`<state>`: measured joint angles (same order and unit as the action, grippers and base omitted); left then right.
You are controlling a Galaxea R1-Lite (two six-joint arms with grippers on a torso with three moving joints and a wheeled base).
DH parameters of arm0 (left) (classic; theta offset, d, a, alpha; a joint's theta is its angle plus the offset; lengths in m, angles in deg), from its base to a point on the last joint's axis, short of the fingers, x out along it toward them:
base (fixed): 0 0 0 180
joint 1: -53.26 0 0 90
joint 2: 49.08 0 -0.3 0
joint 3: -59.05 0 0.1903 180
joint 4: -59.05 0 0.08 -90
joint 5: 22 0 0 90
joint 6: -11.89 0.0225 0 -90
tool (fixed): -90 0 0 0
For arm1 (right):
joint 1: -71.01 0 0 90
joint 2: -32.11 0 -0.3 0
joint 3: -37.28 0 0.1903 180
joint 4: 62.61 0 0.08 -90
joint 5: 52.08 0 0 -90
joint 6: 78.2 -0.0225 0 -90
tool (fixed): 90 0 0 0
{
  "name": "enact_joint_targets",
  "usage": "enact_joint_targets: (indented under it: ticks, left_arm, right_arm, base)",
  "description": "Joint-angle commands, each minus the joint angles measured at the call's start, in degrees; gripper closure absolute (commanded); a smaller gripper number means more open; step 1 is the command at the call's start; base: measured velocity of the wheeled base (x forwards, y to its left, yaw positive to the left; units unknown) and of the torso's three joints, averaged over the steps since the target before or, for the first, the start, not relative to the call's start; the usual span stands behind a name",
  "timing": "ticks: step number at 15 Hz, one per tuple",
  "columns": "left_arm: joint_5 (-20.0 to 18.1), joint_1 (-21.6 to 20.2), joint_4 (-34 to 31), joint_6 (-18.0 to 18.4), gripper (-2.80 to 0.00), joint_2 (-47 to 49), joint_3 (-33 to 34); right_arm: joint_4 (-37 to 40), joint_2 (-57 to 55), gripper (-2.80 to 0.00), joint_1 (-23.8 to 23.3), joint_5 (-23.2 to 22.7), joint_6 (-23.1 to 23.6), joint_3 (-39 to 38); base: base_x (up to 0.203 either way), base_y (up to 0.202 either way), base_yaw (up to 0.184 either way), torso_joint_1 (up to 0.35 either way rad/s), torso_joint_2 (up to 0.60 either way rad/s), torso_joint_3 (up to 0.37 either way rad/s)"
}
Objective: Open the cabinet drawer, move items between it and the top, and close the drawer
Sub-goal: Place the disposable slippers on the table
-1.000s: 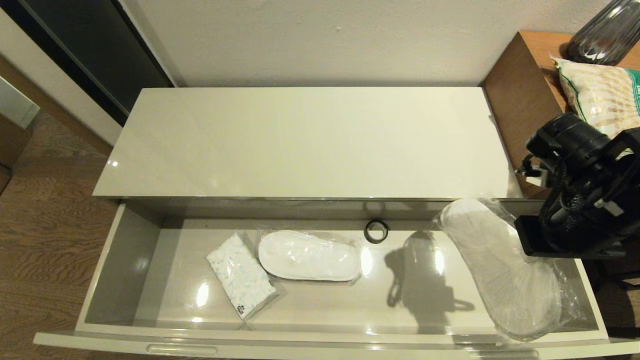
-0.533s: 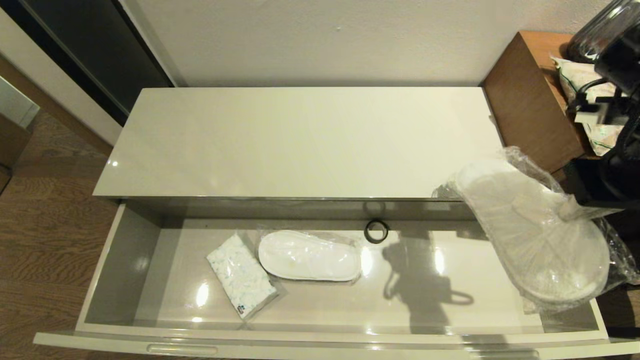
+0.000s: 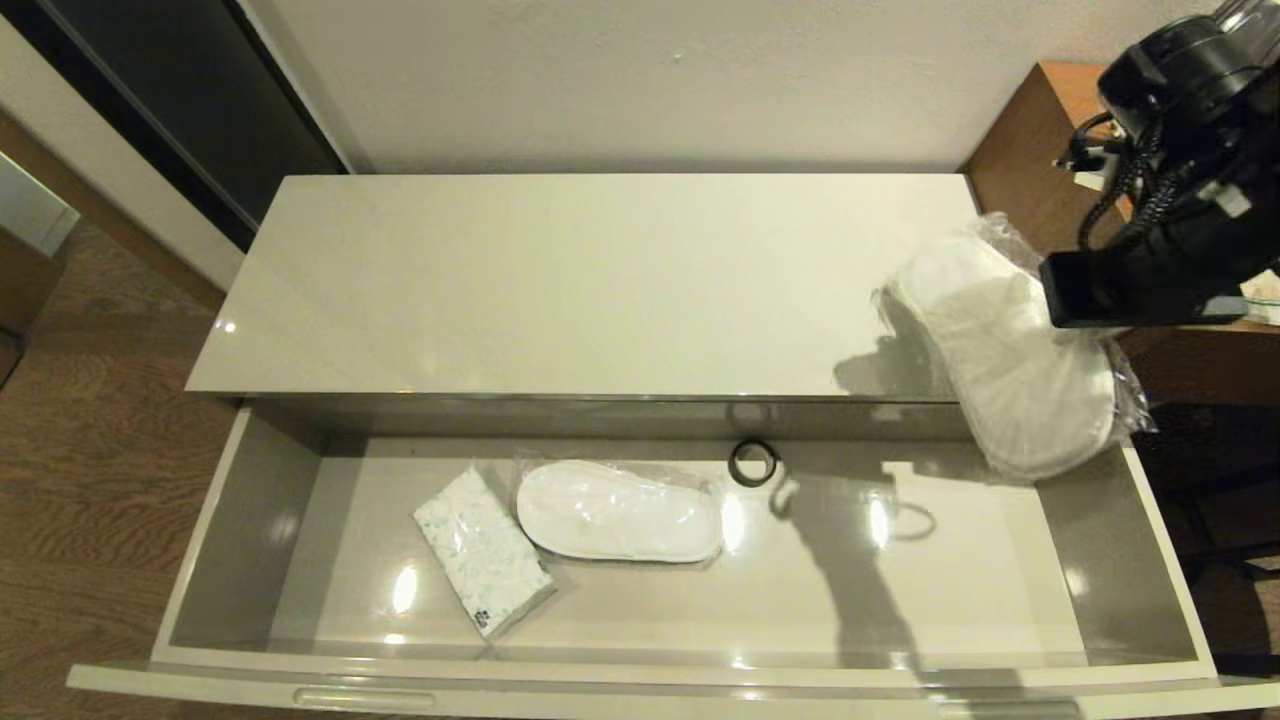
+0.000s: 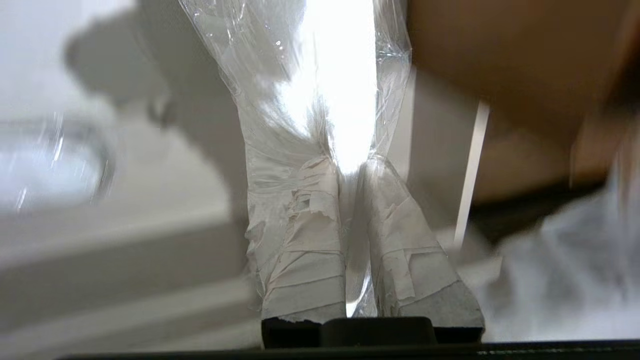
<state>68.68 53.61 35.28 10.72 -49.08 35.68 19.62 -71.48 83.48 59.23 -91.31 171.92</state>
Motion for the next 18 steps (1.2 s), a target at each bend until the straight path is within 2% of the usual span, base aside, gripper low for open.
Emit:
enact_joint_targets:
  ticks: [1,2,5,8,9,15,18]
  left_arm:
    - [0.02,0.00,-0.04,-0.06,0.00,-0.09,0.00]
    - [0.02,0.00,-0.04,-0.06,0.00,-0.09,0.00]
    - [0.02,0.00,-0.04,-0.06,0.00,-0.09,0.00]
    - [0.02,0.00,-0.04,-0.06,0.00,-0.09,0.00]
    - [0.02,0.00,-0.04,-0.06,0.00,-0.09,0.00]
    - [0.02,0.00,-0.04,-0.06,0.00,-0.09,0.00]
    - [0.02,0.00,0.05,-0.06,0.00,-0.09,0.00]
  right_arm:
    - [-11.83,-6.74,0.00,-2.30,2.62,5.72,0.00]
    - [-15.09,-7.86,0.00,-2.84,4.31,8.19,0.00]
    - [-20.96,-8.73,0.00,-3.37,4.84,13.18,-0.01]
    - [-20.90,-8.47,0.00,-3.42,6.08,15.52,-0.09]
    - [-21.43,-8.47,-2.80,-3.42,6.38,15.89,-0.04]
    - [-21.27,-7.59,-2.80,-3.33,6.73,16.01,-0.31]
    - [-18.01,-4.37,-2.80,-3.33,6.54,15.83,-1.13]
  base:
    - [0.000,0.000,0.000,0.000,0.00,0.000]
    - [0.000,0.000,0.000,0.000,0.00,0.000]
    - [0.000,0.000,0.000,0.000,0.00,0.000]
    - [0.000,0.000,0.000,0.000,0.00,0.000]
    - [0.000,0.000,0.000,0.000,0.00,0.000]
    - [0.000,0.000,0.000,0.000,0.00,0.000]
    - [0.000,0.000,0.000,0.000,0.00,0.000]
